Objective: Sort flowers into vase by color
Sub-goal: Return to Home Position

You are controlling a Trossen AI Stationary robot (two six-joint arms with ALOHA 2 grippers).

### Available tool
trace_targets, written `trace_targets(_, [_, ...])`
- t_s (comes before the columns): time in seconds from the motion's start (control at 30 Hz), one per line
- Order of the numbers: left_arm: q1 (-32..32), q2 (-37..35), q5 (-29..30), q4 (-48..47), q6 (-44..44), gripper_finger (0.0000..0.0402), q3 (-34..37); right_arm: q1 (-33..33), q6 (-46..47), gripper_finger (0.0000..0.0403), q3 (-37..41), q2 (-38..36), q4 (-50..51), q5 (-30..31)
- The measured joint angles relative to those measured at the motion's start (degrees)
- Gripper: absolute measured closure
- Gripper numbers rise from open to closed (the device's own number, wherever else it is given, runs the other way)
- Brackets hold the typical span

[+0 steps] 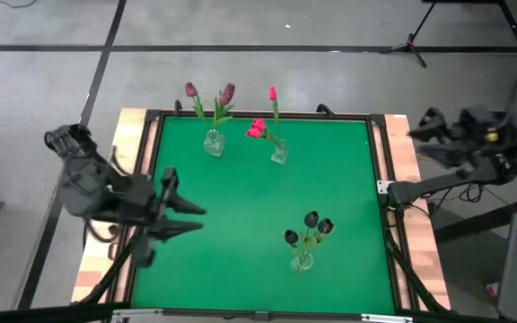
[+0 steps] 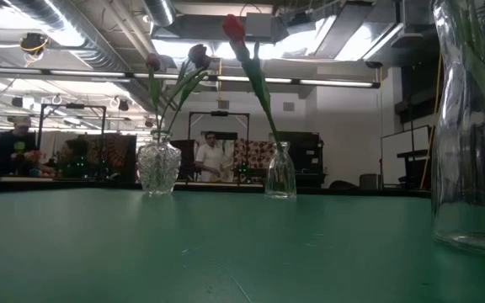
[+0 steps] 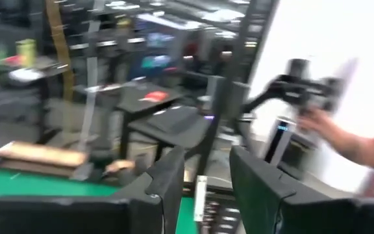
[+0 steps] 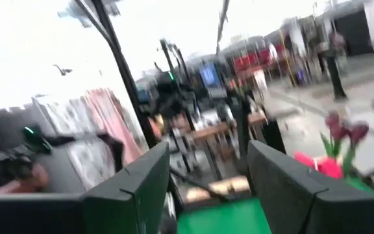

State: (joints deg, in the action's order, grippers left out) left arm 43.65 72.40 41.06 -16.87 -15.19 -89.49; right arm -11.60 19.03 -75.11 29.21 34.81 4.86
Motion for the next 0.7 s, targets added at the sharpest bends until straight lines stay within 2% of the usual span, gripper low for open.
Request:
trace_targets(0.23, [3.86, -1.87, -10.2, -0.3, 8.29, 0.0279, 0.0, 0.0, -0.62, 0.0194, 3.37, -8.25, -2.44, 0.61])
trace_targets(0.43, [4.05, -2.02, -23.57, 1.83, 13.82, 0.0279, 0.04, 0.0, -1.27, 0.0194, 10.28, -12.41, -7.23, -1.43])
trace_targets(0.6, [4.01, -2.36, -27.87, 3.32, 15.24, 0.0279, 0.39, 0.0, -1.19, 0.0194, 16.45, -14.71, -8.87, -0.79])
trace_targets(0.7, [4.01, -3.69, -29.85, 7.6, 15.3, 0.0279, 4.13, 0.01, -0.69, 0.0194, 20.9, -16.43, -13.66, -1.41])
